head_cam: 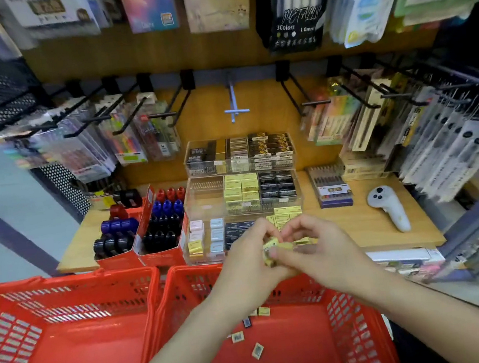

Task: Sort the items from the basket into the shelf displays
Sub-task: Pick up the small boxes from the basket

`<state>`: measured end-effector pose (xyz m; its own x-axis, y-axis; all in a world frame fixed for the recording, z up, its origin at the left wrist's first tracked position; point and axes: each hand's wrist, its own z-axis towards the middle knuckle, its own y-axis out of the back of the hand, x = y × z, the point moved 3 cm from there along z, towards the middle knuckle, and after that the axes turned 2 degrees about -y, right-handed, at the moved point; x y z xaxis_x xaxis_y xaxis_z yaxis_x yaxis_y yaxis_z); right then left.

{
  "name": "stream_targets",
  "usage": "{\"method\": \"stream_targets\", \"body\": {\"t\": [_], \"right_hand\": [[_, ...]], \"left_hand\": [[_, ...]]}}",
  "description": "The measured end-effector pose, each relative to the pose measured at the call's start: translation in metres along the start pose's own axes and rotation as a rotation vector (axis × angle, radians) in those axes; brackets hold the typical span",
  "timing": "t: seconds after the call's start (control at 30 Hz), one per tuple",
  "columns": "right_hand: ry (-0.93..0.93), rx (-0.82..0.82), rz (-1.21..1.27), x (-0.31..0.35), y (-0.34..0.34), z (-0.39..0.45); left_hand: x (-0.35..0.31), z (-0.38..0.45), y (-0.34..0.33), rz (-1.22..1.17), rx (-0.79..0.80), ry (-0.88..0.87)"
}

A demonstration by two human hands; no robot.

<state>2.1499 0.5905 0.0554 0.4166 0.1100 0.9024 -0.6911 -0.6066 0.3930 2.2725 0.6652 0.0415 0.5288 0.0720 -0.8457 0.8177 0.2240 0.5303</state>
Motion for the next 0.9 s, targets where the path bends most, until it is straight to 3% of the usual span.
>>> {"method": "stream_targets", "body": {"t": [0.1, 0.2, 0.27, 0.33, 0.43, 0.5, 0.73, 0.9], "right_hand": [[-0.054, -0.047, 0.133, -0.003, 0.0, -0.001], [-0.141, 0.003, 0.446, -0.009, 0.002, 0.0], [-0.226, 0.009, 0.587, -0.016, 0.004, 0.005], [-0.304, -0.087, 0.565, -0.031, 0.013, 0.018], [-0.362, -0.315, 0.41, -0.062, 0.036, 0.042], [-0.389, -0.38, 0.424, -0.083, 0.044, 0.056], [-0.451, -0.323, 0.311, -0.123, 0.025, 0.089], [-0.425, -0.295, 0.252, -0.128, -0.004, 0.099]], "left_hand": [[0.006, -0.004, 0.003, -0.358, 0.085, 0.154], [0.011, -0.007, 0.006, -0.631, 0.12, 0.255], [0.014, -0.005, 0.006, -0.862, 0.111, 0.342], [0.019, 0.0, 0.009, -0.968, 0.05, 0.416], [0.032, 0.009, 0.014, -0.86, -0.052, 0.476], [0.041, 0.014, 0.015, -0.769, -0.09, 0.476], [0.063, 0.025, 0.005, -0.728, -0.151, 0.463], [0.079, 0.032, -0.003, -0.608, -0.107, 0.5]]}}
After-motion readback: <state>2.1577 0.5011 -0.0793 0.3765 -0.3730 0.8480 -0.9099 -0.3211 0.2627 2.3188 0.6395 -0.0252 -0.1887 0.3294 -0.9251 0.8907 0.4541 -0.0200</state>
